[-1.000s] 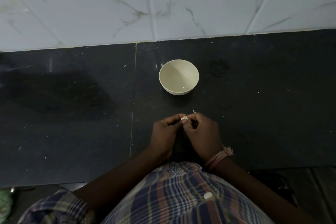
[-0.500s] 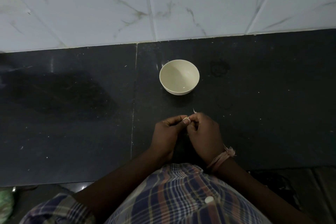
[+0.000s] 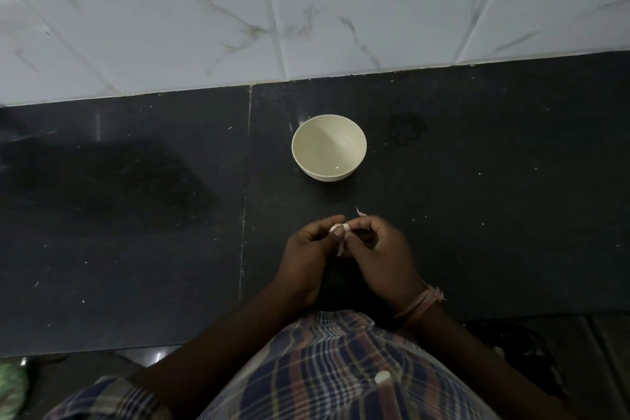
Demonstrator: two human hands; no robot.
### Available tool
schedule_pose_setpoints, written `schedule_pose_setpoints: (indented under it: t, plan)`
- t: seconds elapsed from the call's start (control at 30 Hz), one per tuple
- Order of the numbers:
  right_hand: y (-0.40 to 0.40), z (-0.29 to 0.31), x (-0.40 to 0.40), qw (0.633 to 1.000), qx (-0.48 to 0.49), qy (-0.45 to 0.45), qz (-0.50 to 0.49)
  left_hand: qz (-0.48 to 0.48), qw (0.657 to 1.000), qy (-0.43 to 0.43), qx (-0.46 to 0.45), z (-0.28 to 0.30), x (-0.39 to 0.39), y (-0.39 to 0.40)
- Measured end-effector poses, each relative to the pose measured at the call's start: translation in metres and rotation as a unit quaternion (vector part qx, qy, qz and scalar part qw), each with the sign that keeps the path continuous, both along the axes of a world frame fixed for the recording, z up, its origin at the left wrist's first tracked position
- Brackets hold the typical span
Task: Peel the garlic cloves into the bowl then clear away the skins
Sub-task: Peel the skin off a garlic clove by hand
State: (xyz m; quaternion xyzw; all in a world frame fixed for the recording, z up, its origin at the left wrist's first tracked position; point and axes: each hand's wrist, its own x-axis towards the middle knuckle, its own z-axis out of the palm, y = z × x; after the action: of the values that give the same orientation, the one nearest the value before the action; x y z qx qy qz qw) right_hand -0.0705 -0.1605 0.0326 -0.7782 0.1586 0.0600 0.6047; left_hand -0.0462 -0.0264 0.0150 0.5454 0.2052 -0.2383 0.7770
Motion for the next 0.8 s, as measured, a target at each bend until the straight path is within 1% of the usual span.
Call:
schedule_pose_setpoints:
  t: [0.17, 0.33, 0.4, 0.53, 0.7, 0.8]
  plan:
    - [-0.004, -0.002, 0.005, 0.997, 0.067, 0.029, -0.024, -0.014, 0.998, 0.035, -0.048, 0.005, 0.004, -0.001]
    - [0.0, -0.003, 0.008, 0.993, 0.105, 0.035, -0.039, -0.025, 0.997, 0.066, -0.029, 0.011, 0.011, 0.0]
    - [0.002, -0.003, 0.008, 0.992, 0.116, 0.038, -0.04, -0.037, 0.998, 0.054, -0.014, 0.016, 0.012, -0.002]
    - [0.004, 0.001, 0.008, 0.981, 0.181, 0.037, -0.06, -0.046, 0.998, 0.038, 0.029, 0.016, 0.017, 0.002]
    - [0.005, 0.004, 0.01, 0.977, 0.193, 0.032, -0.082, -0.038, 0.999, 0.023, -0.008, 0.01, 0.014, 0.005]
    - [0.003, 0.002, 0.009, 0.981, 0.177, 0.024, -0.075, -0.045, 0.999, -0.005, -0.002, 0.009, 0.013, 0.007]
